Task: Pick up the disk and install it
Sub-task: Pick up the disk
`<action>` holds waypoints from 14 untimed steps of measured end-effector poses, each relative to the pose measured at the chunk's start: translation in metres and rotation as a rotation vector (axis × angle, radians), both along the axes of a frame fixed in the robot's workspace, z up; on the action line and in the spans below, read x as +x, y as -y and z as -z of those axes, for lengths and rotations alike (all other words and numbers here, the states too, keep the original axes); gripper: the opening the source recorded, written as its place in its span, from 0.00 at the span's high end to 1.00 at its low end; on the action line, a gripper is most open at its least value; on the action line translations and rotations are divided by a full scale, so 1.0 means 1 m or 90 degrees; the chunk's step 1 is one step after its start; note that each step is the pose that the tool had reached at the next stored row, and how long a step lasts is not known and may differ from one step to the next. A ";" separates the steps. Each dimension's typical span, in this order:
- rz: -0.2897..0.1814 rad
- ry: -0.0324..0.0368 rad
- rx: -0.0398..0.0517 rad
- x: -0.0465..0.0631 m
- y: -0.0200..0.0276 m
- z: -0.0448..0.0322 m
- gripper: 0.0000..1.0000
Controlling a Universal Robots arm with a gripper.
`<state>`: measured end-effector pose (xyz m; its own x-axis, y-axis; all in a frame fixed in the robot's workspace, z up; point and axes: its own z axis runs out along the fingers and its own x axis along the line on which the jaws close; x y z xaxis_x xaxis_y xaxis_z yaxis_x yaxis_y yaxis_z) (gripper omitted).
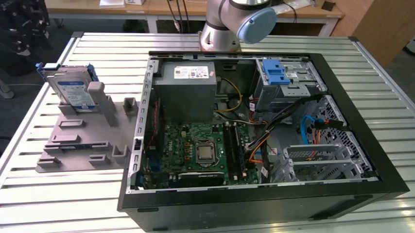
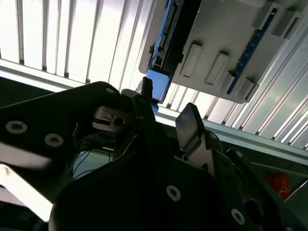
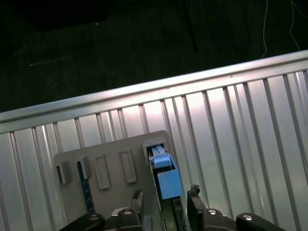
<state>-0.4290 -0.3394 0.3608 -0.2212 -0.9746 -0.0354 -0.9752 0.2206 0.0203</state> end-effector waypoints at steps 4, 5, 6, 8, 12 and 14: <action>0.000 0.0001 0.0000 0.000 0.0000 0.0006 0.42; 0.000 0.0002 0.0001 0.000 0.0000 0.0011 0.36; 0.000 0.0001 0.0001 0.000 -0.0002 0.0019 0.36; -0.001 0.0001 0.0001 0.000 -0.0005 0.0043 0.29; -0.002 0.0002 0.0001 0.000 -0.0005 0.0103 0.29; -0.004 0.0008 0.0001 0.000 -0.0006 0.0135 0.29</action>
<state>-0.4293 -0.3388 0.3473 -0.2152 -0.9759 -0.0358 -0.9765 0.2146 0.0191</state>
